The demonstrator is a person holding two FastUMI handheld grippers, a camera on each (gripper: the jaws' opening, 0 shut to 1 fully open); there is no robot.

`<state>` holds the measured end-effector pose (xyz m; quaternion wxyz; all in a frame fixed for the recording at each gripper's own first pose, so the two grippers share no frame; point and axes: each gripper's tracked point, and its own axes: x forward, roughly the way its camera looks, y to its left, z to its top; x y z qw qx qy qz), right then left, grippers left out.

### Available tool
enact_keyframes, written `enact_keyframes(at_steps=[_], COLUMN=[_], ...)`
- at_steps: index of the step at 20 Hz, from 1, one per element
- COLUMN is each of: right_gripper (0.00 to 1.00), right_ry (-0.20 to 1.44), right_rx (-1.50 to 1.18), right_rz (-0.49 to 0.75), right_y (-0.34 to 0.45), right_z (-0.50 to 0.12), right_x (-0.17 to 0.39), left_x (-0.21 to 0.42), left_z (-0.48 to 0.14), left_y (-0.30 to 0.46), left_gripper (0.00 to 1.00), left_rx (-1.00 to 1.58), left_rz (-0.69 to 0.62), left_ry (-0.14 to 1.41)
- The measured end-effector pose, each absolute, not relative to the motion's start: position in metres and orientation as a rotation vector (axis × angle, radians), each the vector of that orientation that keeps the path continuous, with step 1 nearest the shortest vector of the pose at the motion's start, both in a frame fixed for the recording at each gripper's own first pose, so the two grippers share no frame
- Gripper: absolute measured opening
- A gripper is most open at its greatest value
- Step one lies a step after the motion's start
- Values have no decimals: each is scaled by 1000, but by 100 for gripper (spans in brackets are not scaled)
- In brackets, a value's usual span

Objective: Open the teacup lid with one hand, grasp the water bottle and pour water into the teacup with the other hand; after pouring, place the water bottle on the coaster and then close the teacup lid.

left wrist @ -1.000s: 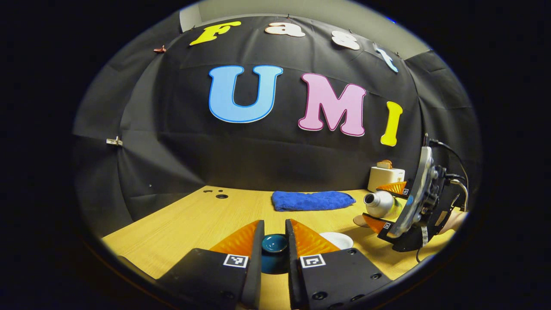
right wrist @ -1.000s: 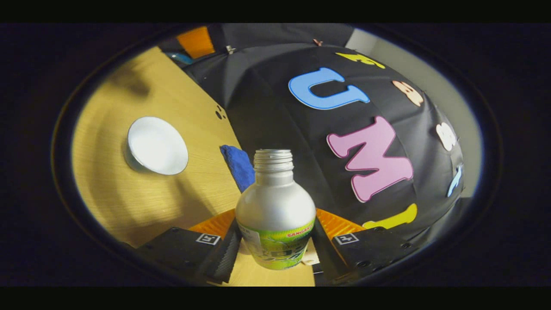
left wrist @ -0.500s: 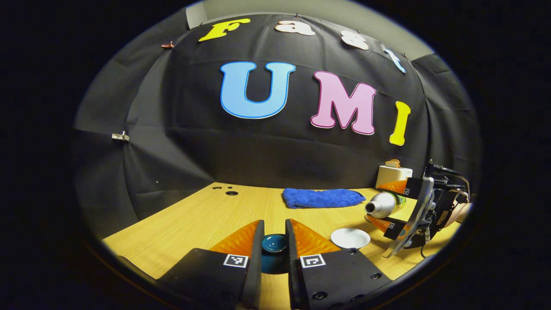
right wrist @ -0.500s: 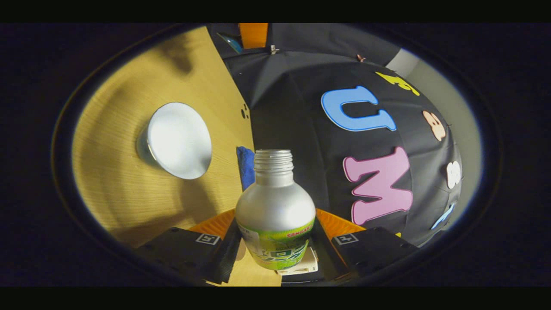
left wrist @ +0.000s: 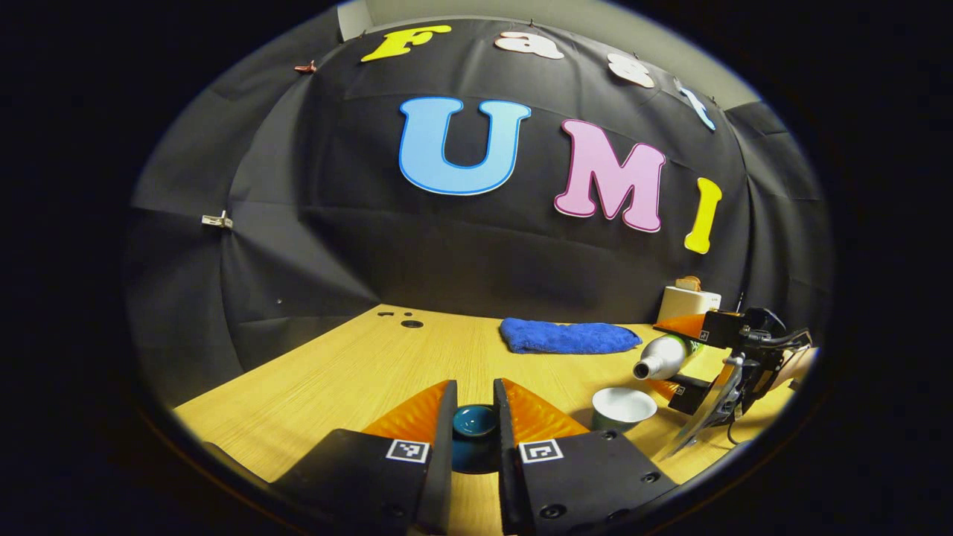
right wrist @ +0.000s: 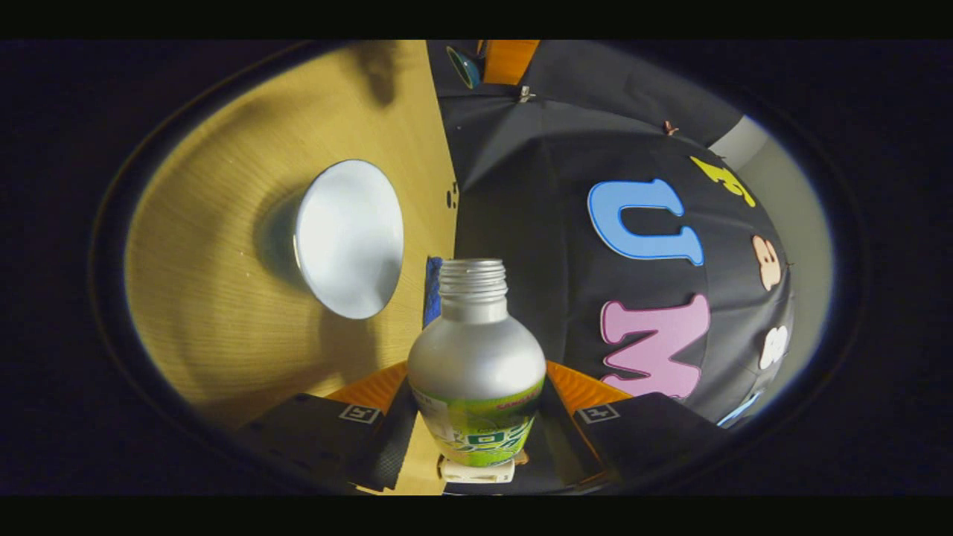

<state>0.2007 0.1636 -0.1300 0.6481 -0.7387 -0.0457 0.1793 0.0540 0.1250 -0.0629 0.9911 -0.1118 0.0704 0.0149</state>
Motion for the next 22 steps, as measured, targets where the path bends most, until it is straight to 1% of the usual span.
enact_keyframes(at_steps=[1,2,7,8,9,10,12,13,14,15,16,17,18,21,22], right_gripper=[80,80,80,80,80,80,80,80,80,80,80,82,80,80,80], right_ry=[-106,-106,-144,-153,-159,-167,-178,-180,-181,-182,-184,-188,-200,-222,-232], right_rx=[-1698,-1717,-1795,-1805,-1813,-1822,-1848,-1859,-1865,-1872,-1882,-1893,-1904,-1928,-1938], right_rz=[414,421,439,438,441,444,454,460,465,467,458,451,449,443,443], right_y=[165,165,169,169,169,170,172,173,172,172,170,171,172,173,173], right_z=[-132,-134,-130,-128,-126,-126,-128,-129,-130,-131,-130,-128,-126,-126,-125], right_x=[202,203,205,205,206,207,208,210,209,208,208,209,208,206,206], left_x=[54,54,53,53,53,52,52,50,49,50,51,50,50,50,50], left_z=[-64,-64,-67,-67,-68,-67,-69,-69,-68,-69,-69,-70,-70,-73,-73], left_y=[126,126,119,120,121,121,121,121,120,118,117,117,116,112,113], left_gripper=[32,30,30,32,32,30,30,32,30,32,32,32,30,30,32], left_rx=[-226,-229,-245,-244,-244,-244,-247,-250,-253,-254,-256,-258,-263,-275,-276], left_rz=[31,30,13,15,18,21,19,16,13,11,8,6,3,-6,-7], left_ry=[143,143,150,151,151,152,157,158,158,158,160,161,164,172,172])
